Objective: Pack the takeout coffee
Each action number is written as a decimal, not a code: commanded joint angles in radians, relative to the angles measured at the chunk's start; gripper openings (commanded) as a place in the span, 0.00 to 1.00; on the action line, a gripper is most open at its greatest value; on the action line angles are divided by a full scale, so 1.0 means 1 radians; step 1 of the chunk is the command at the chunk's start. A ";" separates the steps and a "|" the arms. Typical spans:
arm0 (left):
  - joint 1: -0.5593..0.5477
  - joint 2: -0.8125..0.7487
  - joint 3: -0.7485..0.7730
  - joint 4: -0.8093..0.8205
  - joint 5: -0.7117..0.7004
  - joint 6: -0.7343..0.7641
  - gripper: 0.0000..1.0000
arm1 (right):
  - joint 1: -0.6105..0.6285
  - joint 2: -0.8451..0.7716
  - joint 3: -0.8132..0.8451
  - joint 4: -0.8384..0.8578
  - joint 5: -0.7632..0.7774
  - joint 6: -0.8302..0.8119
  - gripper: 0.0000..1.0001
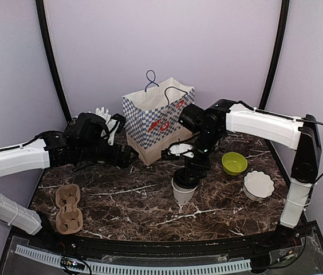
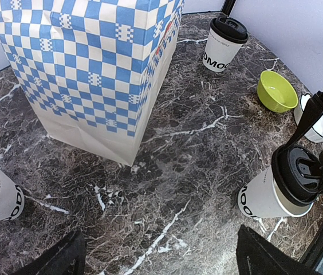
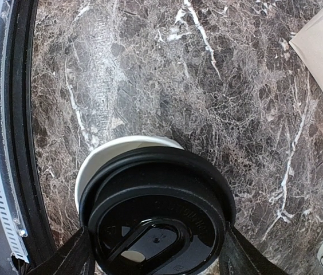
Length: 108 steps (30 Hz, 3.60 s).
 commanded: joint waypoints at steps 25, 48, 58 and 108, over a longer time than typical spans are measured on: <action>0.004 0.002 -0.009 0.013 0.005 0.007 0.93 | 0.085 0.029 0.033 0.005 0.118 0.031 0.66; 0.004 0.001 -0.005 0.007 -0.002 0.013 0.93 | 0.099 0.039 0.041 -0.014 0.116 0.027 0.66; 0.003 0.004 -0.007 0.009 -0.001 0.014 0.93 | 0.099 0.050 0.027 -0.014 0.140 0.031 0.66; 0.003 0.010 -0.014 0.012 -0.003 0.011 0.93 | 0.134 0.076 -0.015 -0.016 0.232 0.044 0.69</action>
